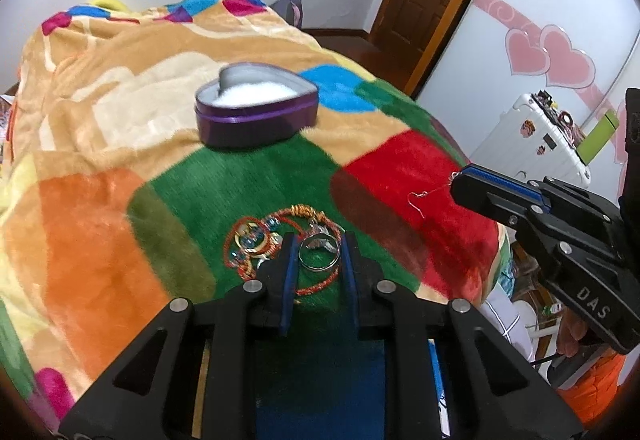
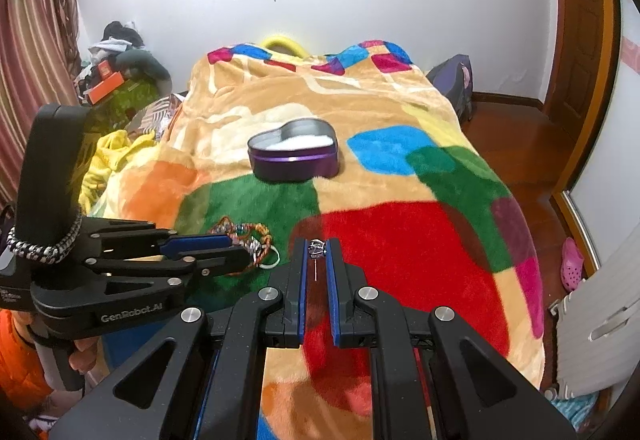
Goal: Organize jewelry
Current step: 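Grasp a silver ring with the left tool while the right tool carries the earring to the tin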
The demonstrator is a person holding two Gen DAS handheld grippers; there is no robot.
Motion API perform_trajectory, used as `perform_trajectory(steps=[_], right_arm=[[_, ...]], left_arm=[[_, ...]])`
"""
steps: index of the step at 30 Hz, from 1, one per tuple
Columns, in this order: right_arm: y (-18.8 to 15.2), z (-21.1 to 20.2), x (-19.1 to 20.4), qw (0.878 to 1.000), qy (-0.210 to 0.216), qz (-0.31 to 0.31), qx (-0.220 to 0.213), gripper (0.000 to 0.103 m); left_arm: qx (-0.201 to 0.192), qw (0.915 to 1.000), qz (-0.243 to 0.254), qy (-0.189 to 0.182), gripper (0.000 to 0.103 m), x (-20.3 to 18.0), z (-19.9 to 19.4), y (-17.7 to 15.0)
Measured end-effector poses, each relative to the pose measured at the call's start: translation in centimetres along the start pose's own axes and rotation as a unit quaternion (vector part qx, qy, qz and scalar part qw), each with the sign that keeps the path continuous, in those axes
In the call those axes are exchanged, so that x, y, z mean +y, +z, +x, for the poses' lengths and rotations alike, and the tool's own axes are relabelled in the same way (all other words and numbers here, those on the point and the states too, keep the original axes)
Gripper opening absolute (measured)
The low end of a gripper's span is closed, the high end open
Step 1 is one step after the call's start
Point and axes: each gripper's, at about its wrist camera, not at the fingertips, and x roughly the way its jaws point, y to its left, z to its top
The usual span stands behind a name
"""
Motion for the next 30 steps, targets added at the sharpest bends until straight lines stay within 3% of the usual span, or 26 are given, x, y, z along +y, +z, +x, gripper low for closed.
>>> perform_trajectory(steps=[15,30], right_arm=[[3.8,-1.1,0.9,0.998,-0.009,-0.006,-0.056,0.008],[6.8,-0.5,1.3,0.996,-0.007,-0.015,-0.093,0.008]], left_arm=[[-0.093,0.9952,0.004,0.032,0.021,1.6,-5.0,4.0],[-0.138,0.9894,0.011,0.044,0.021,2.7,-6.2,7.4]])
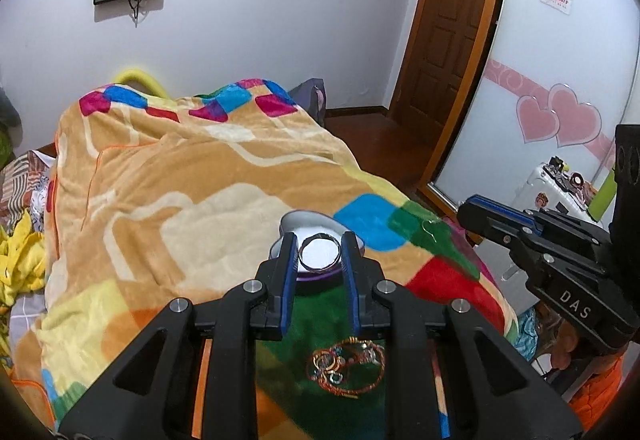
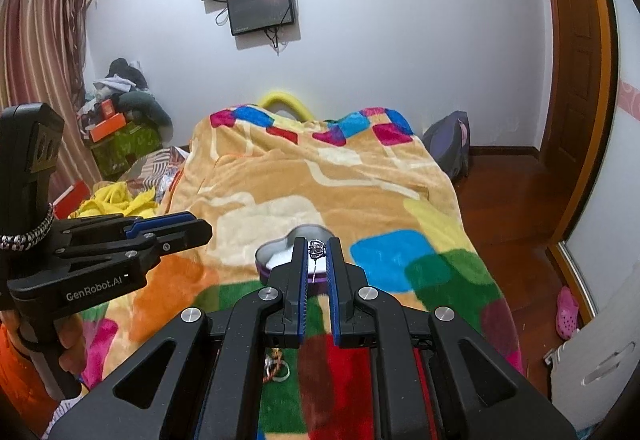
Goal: Organize jewelry
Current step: 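Grasp a silver ring with the left tool while the right tool carries the earring to the tin, then lower the ring into the heart tin with the left tool while the right tool releases the earring there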
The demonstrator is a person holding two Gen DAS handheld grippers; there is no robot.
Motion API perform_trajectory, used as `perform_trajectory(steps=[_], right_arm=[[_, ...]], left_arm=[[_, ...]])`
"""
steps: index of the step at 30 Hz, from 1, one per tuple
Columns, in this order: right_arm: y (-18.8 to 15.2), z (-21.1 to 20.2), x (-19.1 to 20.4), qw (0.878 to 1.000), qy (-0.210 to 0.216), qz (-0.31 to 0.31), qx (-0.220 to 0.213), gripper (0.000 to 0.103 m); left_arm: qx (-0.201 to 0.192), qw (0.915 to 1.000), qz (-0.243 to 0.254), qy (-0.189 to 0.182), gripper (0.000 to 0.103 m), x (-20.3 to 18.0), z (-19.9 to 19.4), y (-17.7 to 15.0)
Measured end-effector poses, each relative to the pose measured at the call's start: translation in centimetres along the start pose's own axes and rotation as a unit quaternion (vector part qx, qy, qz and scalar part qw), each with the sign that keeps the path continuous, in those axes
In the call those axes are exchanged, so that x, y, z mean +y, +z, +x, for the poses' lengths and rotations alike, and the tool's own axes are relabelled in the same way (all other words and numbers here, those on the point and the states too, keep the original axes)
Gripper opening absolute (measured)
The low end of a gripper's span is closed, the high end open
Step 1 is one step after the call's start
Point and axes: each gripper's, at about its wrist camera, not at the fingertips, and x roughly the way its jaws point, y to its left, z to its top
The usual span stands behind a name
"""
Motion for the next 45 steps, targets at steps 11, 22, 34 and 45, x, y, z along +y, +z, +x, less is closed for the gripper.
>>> perform_trajectory(steps=[11,22,34,45], right_arm=[[1.7,2.2,0.1,1.000,0.012,-0.004,-0.010,0.008],[1.5,6.1,-0.3,0.999,0.029,-0.009,0.025,0.008],[0.5,9.9,-1.3,0.994,0.061,-0.002,0.092,0.008],[-0.5,11.8,-1.7,0.990,0.054,-0.013,0.129,0.008]], left_arm=[[0.006,1.0000,0.004,0.003,0.021,0.8,2.6,0.9],[0.034,0.9994,-0.004,-0.001,0.021,2.0,6.2,0.7],[0.075,0.9970,-0.013,-0.013,0.021,2.9,10.0,-0.2],[0.096,0.9951,-0.006,-0.022,0.021,2.5,11.4,-0.6]])
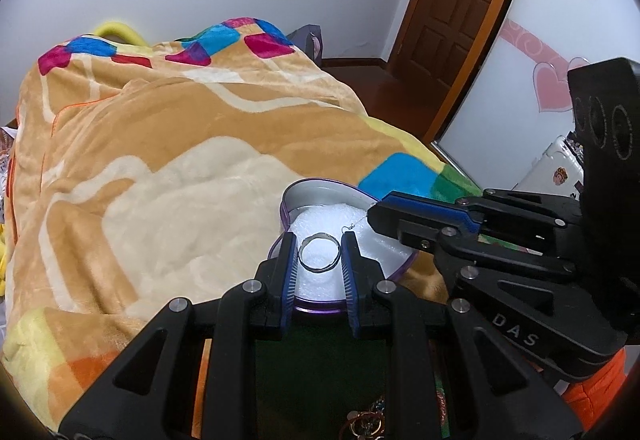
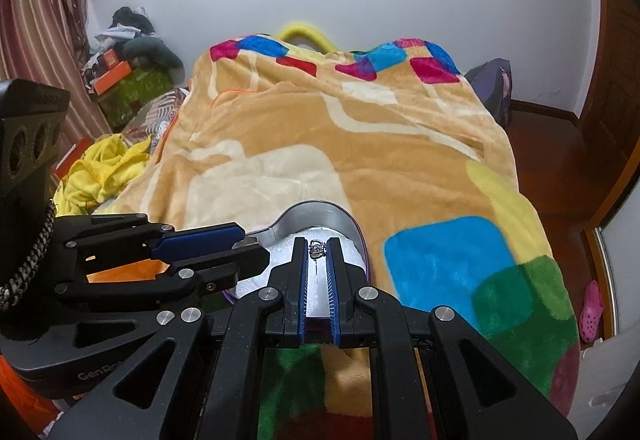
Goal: Organize jewelry
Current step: 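Lower the ring into the heart tin with the left tool while the right tool releases the earring there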
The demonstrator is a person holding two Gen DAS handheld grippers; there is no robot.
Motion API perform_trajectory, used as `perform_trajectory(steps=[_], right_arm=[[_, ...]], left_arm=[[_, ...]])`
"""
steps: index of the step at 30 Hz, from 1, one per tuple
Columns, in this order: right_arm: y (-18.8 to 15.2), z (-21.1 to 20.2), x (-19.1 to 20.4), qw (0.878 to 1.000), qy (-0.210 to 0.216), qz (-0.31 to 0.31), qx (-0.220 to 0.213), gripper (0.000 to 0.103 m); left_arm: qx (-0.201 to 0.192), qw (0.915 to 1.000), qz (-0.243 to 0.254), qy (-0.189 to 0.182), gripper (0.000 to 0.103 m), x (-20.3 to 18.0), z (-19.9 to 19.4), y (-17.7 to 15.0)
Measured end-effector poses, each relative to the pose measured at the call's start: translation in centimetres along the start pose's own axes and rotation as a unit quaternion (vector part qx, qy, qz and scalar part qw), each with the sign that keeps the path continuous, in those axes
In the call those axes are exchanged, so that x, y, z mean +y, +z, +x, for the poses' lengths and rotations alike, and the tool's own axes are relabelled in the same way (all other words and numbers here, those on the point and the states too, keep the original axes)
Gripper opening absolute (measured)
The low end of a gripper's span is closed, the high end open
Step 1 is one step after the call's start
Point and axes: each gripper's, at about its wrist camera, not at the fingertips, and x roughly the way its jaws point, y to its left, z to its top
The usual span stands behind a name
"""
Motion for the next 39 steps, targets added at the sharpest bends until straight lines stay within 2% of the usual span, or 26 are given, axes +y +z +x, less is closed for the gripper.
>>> perform_trajectory(steps=[12,32,36,39], right_arm=[[0.2,-0.4,0.2,1.000,0.003,0.004,0.015,0.010],[0.0,-6.1,2.8,0.999,-0.032,-0.006,-0.032,0.014],[-0.5,-7.5,3.4,0.998,-0.043,-0.007,-0.042,0.017],[-1.0,-8.3,3.9,0.997,-0.052,-0.008,-0.051,0.025]], left_arm=[[-0.012,0.9999,0.001,0.002,0.021,-0.1,-1.4,0.2],[-0.049,0.9985,0.003,0.023,0.021,-1.0,-8.0,-0.7],[-0.054,0.9982,0.004,0.027,0.023,-1.3,-9.3,-1.3],[-0.055,0.9980,0.005,0.030,0.027,-1.5,-10.0,-1.8]])
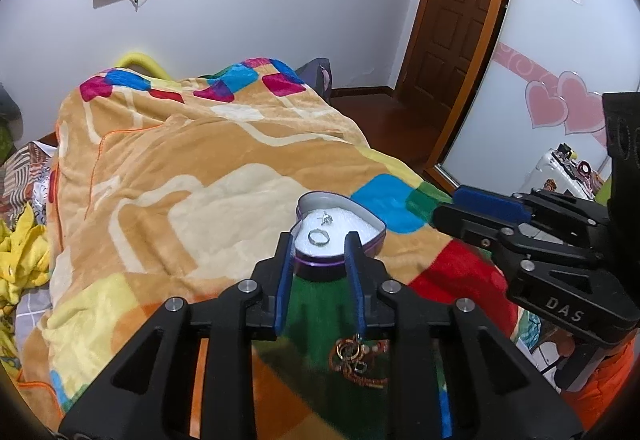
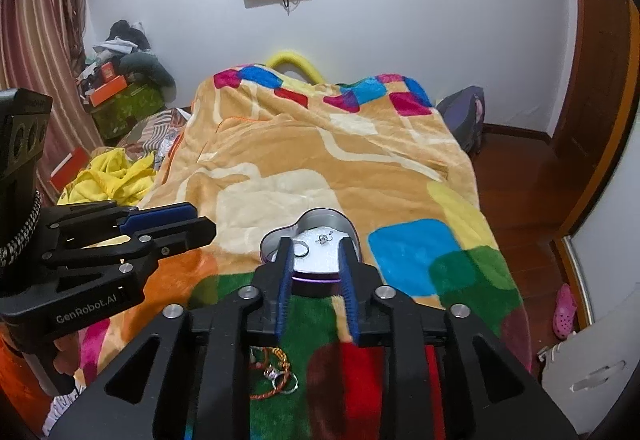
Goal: Organize jewelry
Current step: 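Lower the ring into the heart tin with the left tool while the right tool releases the earring there, then move both open tools back to the bracelet pile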
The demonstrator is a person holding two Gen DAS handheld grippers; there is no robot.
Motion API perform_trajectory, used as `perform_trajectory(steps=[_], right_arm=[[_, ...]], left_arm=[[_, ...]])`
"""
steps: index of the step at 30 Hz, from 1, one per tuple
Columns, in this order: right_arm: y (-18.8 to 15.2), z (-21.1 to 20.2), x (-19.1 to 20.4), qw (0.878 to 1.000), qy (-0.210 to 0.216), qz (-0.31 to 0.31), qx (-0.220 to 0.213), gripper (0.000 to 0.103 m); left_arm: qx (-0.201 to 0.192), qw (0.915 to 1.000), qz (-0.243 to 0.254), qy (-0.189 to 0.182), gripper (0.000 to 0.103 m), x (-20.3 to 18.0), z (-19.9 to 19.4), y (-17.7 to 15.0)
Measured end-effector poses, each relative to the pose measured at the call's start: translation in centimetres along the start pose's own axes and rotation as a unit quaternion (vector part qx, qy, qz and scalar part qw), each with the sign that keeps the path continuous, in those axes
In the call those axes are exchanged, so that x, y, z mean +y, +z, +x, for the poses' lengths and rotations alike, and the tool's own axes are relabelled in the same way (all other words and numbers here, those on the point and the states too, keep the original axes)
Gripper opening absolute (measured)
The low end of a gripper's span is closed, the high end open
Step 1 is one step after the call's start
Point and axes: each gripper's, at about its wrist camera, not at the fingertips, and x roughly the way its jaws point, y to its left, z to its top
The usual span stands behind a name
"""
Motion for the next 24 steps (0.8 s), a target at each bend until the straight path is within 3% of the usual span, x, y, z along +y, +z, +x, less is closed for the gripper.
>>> perform_trajectory(steps=[13,24], right_arm=[[-2.0,-2.1,0.8,1.000,-0.024,0.005,-0.009,0.029],[-5.1,-0.7,0.4,0.999,-0.029,0.014,0.032,0.029]], left_arm=[[0.016,0.9998,0.005,0.012,0.035,0.0,-2.1,-2.7],[0.061,0.9981,0.007,0.010,0.035,0.1,-0.2,-5.7]])
